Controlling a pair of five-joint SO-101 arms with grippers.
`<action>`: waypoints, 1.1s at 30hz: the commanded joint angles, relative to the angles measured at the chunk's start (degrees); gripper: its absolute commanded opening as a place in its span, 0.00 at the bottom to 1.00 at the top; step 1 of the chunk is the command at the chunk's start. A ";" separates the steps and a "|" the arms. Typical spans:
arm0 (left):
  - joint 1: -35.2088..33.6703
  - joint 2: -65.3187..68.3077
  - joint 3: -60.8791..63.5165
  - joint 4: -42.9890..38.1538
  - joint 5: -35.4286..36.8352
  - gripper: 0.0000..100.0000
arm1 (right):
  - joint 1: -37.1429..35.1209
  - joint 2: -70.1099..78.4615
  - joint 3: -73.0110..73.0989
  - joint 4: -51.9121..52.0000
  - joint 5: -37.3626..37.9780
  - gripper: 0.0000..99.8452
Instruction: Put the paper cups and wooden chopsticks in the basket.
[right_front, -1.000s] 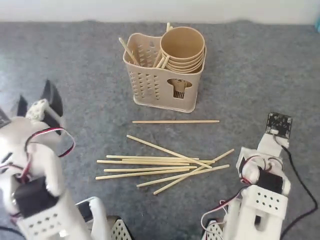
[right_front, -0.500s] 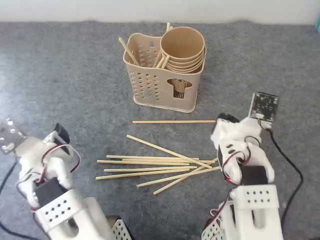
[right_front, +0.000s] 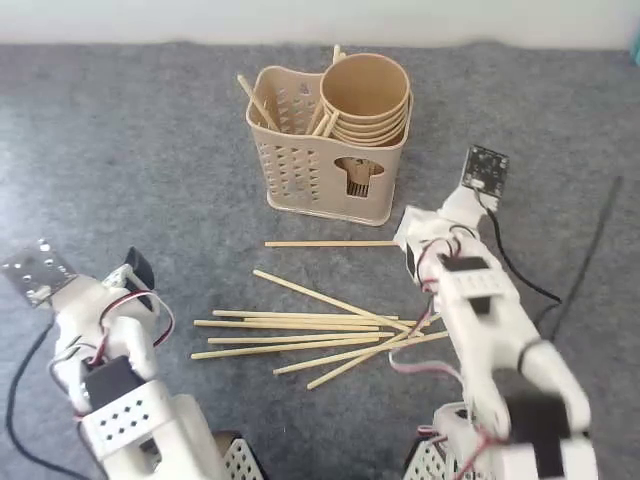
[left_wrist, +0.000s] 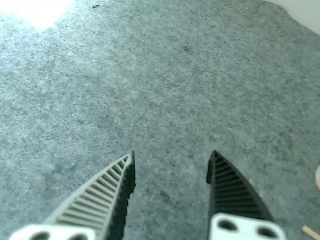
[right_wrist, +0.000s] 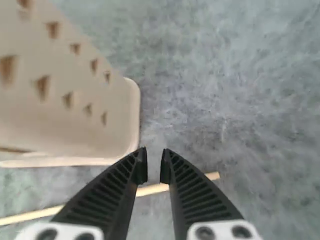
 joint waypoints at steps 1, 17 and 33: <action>0.44 -1.23 -0.48 -1.85 -0.18 0.22 | -0.48 5.76 -7.30 -1.36 -0.79 0.06; 0.62 -1.23 -0.40 -1.93 -0.26 0.22 | -1.63 10.68 -13.45 15.16 6.24 0.06; 0.62 -1.23 1.36 -5.63 -0.26 0.22 | -4.70 10.07 -13.27 31.69 12.31 0.06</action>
